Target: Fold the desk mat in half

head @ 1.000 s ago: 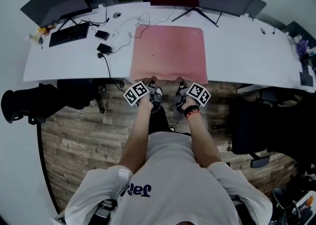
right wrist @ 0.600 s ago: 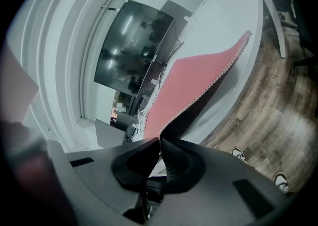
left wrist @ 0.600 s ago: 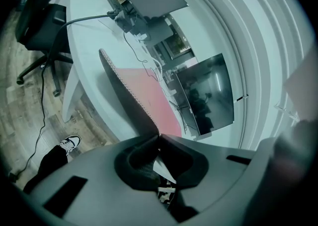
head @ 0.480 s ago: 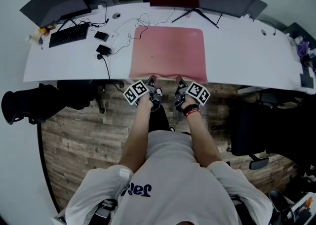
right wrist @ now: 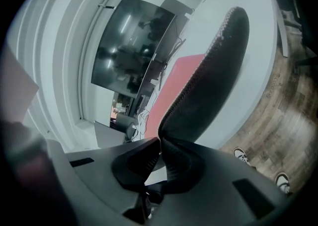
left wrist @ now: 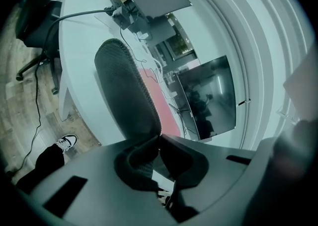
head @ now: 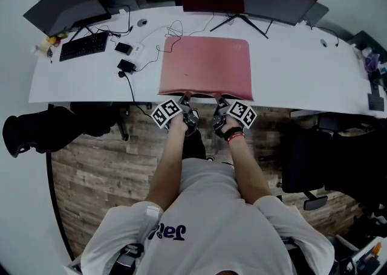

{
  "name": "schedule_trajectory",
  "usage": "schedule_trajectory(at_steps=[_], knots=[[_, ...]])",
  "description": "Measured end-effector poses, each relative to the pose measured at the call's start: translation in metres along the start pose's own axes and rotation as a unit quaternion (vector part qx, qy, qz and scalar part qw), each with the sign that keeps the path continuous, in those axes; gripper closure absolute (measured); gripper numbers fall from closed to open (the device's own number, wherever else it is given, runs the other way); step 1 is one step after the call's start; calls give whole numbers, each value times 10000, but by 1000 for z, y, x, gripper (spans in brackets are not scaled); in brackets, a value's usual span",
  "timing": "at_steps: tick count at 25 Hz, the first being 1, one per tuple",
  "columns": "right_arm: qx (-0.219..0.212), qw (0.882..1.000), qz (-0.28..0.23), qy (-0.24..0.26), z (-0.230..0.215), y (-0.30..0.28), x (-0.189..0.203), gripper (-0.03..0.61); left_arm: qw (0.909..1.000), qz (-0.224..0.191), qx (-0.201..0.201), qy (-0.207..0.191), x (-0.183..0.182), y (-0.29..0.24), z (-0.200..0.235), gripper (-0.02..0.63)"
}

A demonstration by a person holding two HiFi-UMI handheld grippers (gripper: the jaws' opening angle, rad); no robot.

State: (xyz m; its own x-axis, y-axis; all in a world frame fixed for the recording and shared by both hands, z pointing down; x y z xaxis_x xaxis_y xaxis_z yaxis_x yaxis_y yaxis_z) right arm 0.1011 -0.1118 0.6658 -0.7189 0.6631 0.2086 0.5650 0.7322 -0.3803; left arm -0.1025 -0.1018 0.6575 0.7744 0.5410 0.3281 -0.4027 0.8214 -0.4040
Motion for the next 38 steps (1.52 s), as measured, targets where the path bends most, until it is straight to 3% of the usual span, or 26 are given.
schedule_trajectory(at_steps=[19, 38], knots=[[211, 9997, -37, -111, 14, -45, -29, 546, 9996, 131, -163, 185, -30, -35, -1, 583], [450, 9988, -48, -175, 6, -73, -45, 546, 9990, 380, -254, -10, -51, -72, 1, 583]])
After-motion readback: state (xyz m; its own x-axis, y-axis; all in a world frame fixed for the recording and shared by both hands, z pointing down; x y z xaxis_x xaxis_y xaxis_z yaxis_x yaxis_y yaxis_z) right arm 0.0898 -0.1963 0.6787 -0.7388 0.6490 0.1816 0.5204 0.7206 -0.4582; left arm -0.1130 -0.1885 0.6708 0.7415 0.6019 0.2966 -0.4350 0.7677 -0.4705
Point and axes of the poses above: the fingertips, and each gripper's own axes: y backward along the fingers, z to its left, x out of its underside, the point moved 6 cm from there along y, backward along the fingers, and after that the axes turned 3 degrees about -y, right-handed, at the moved point
